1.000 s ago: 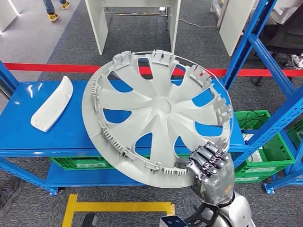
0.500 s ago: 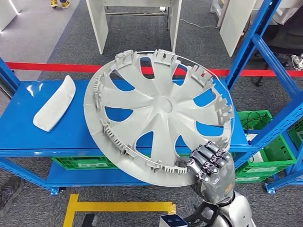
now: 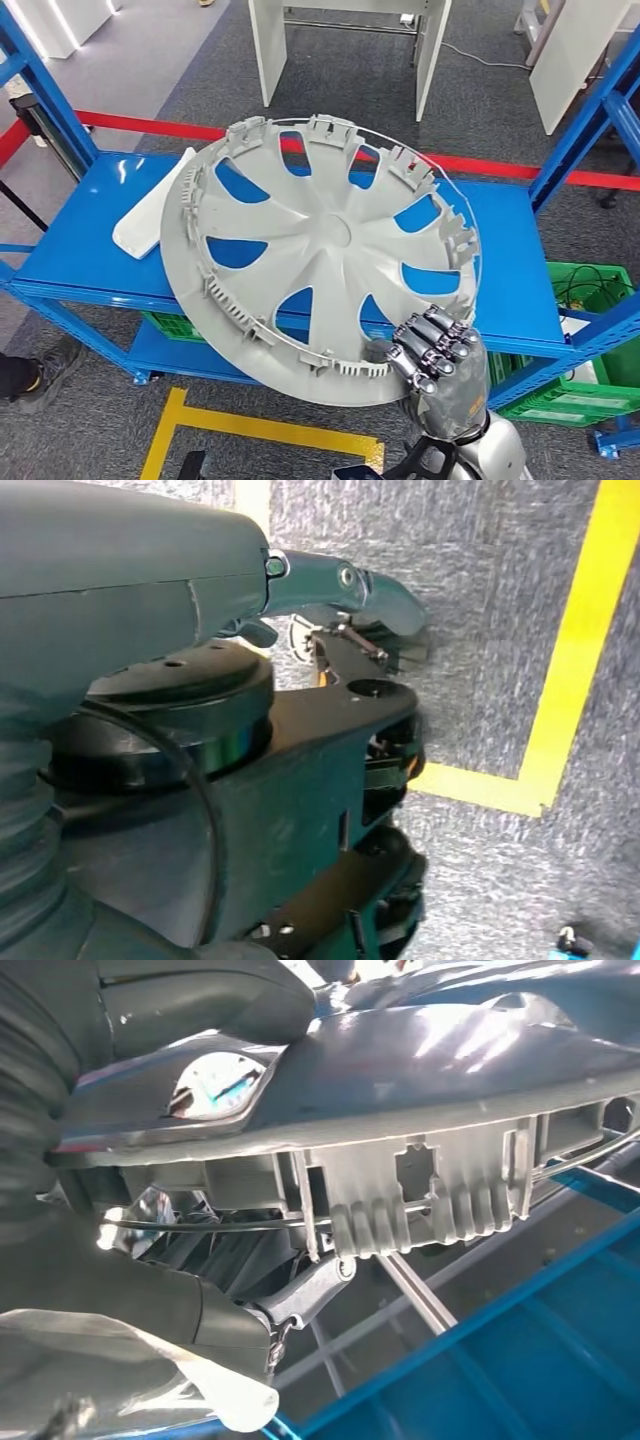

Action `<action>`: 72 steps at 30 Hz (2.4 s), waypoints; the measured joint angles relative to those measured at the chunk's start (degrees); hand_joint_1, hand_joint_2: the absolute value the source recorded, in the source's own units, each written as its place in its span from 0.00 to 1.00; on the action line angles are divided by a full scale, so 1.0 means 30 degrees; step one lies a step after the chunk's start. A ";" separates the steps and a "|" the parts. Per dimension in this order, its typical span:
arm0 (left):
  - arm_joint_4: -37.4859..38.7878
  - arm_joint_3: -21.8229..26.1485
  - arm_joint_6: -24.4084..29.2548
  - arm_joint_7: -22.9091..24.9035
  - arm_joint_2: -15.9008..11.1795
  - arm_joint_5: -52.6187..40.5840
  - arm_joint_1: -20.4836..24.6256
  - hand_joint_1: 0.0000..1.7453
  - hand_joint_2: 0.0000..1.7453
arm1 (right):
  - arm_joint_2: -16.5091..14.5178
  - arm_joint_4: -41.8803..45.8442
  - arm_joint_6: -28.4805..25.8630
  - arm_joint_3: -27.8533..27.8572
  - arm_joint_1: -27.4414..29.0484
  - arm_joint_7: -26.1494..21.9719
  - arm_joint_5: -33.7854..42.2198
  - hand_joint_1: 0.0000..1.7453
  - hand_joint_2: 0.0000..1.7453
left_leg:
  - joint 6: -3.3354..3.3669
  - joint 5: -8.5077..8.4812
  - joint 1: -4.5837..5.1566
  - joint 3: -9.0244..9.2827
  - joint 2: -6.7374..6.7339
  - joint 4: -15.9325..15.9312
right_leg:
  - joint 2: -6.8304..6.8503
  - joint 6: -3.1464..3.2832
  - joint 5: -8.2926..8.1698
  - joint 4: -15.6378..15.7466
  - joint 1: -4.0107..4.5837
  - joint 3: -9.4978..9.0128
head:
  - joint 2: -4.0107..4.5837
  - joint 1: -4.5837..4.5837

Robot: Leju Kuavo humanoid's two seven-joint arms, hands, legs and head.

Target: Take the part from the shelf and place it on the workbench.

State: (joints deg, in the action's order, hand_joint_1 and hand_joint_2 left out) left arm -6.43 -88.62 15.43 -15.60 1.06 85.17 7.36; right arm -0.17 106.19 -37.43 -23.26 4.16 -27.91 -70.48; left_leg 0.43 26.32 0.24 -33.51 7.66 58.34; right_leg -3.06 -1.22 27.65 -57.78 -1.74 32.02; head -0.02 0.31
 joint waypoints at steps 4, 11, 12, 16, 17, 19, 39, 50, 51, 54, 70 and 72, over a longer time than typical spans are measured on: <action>0.0014 -0.0004 0.0007 -0.0002 0.0011 -0.0027 0.0090 0.00 1.00 | 0.0025 -0.0107 0.0004 -0.0463 -0.0127 0.0252 -0.0011 1.00 1.00 | -0.0503 0.1678 -0.0066 -0.1797 -0.1998 0.3583 | 0.1227 0.0339 0.0118 0.0233 -0.0045 -0.0377 | 0.0000 -0.0310; 0.0016 -0.0011 0.0004 -0.0013 -0.0044 -0.0069 0.0109 0.00 1.00 | 0.0140 -0.0421 0.0004 -0.1471 -0.0553 0.0593 -0.0184 1.00 1.00 | -0.0654 -0.0549 -0.0217 -0.0595 -0.3933 0.0550 | 0.2954 -0.0110 0.0730 0.0189 0.0061 -0.1049 | 0.0000 -0.0379; 0.0018 -0.0011 0.0002 -0.0020 -0.0029 -0.0069 0.0123 0.00 1.00 | 0.0157 -0.0426 0.0004 -0.1580 -0.0644 0.0636 -0.0206 1.00 1.00 | -0.0481 -0.0522 -0.0122 -0.0491 -0.4244 0.0222 | 0.3153 -0.0220 0.0804 0.0202 0.0147 -0.1103 | 0.0000 -0.0367; 0.0024 -0.0015 0.0005 -0.0040 -0.0035 -0.0069 0.0036 0.00 1.00 | 0.0235 -0.0461 0.0004 -0.1944 -0.0960 0.0777 -0.0273 1.00 1.00 | 0.0219 -0.0425 -0.0080 -0.0623 -0.3450 0.0173 | 0.3143 -0.0555 0.1315 -0.0076 0.0138 -0.1117 | 0.0000 -0.0222; 0.0025 -0.0016 0.0009 -0.0044 -0.0042 -0.0069 0.0049 0.00 1.00 | 0.0266 -0.0466 0.0004 -0.1988 -0.0999 0.0795 -0.0275 1.00 1.00 | 0.0362 -0.0433 -0.0103 -0.0610 -0.3176 0.0149 | 0.2569 -0.0582 0.1771 -0.0815 0.0105 -0.0768 | 0.0000 -0.0168; 0.0029 -0.0016 0.0015 -0.0051 -0.0036 -0.0069 0.0106 0.00 1.00 | 0.0342 -0.0479 0.0004 -0.2032 -0.1032 0.0822 -0.0273 1.00 1.00 | 0.0560 -0.0415 -0.0077 -0.0599 -0.2638 0.0140 | 0.1412 -0.0508 0.2937 -0.3426 0.0119 0.0598 | 0.0000 -0.0066; 0.0055 -0.0020 -0.0029 -0.0195 -0.0122 -0.0080 0.0137 0.00 1.00 | 0.0665 -0.0563 0.0004 -0.2292 -0.1105 0.1130 -0.0186 1.00 1.00 | -0.0578 0.0431 -0.0322 -0.2363 -0.2625 0.3642 | 0.2131 0.0232 0.0265 0.0163 0.0122 -0.0548 | 0.0000 -0.0281; 0.0058 -0.0064 -0.0049 -0.0242 -0.0069 -0.0089 0.0142 0.00 1.00 | 0.0725 -0.0563 0.0002 -0.2432 -0.1362 0.0977 -0.0106 1.00 1.00 | 0.0662 -0.0420 0.0002 -0.0832 -0.2509 0.0321 | 0.1242 -0.0477 0.2892 -0.3956 0.0248 0.1138 | 0.0000 -0.0144; 0.0060 -0.0077 -0.0042 -0.0242 -0.0060 -0.0098 0.0149 0.00 1.00 | 0.0727 -0.0563 0.0004 -0.2432 -0.1354 0.0948 -0.0067 1.00 1.00 | 0.0703 -0.0407 0.0053 -0.0818 -0.2244 0.0325 | 0.1123 -0.0424 0.3176 -0.5063 0.0282 0.1809 | 0.0002 -0.0134; 0.0064 -0.0109 -0.0005 -0.0242 -0.0062 -0.0168 0.0124 0.00 1.00 | 0.0727 -0.0561 0.0002 -0.2422 -0.1336 0.0799 0.0056 1.00 1.00 | 0.0738 -0.0381 0.0171 -0.0701 -0.1382 0.0336 | 0.0859 -0.0129 0.1814 -0.4341 0.0402 0.2020 | 0.0004 -0.0139; 0.0066 -0.0151 0.0149 -0.0313 -0.0035 -0.0326 0.0241 0.00 1.00 | 0.0532 -0.0351 0.0004 -0.1751 -0.0993 -0.0216 0.0548 1.00 1.00 | -0.0475 0.0384 -0.0290 -0.2086 -0.2849 0.3244 | 0.2262 0.0263 0.0353 0.0167 0.0378 -0.0582 | 0.0000 -0.0252; 0.0066 -0.0158 0.0153 -0.0341 -0.0027 -0.0275 0.0284 0.00 1.00 | 0.0514 -0.0320 0.0000 -0.1693 -0.0973 -0.0242 0.0550 1.00 1.00 | -0.0364 -0.0281 -0.0144 -0.0958 -0.3763 0.1091 | 0.2643 0.0048 0.0552 0.0097 0.0478 -0.0710 | 0.0000 -0.0270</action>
State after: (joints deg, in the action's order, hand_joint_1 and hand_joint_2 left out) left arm -6.23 -89.09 15.89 -16.62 0.98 84.34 8.21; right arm 1.37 105.22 -37.43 -28.34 1.24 -28.64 -68.83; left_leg -0.66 25.48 -0.19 -36.38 -3.63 61.61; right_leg 4.87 -1.08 29.30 -57.49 -0.31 29.88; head -0.02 -0.50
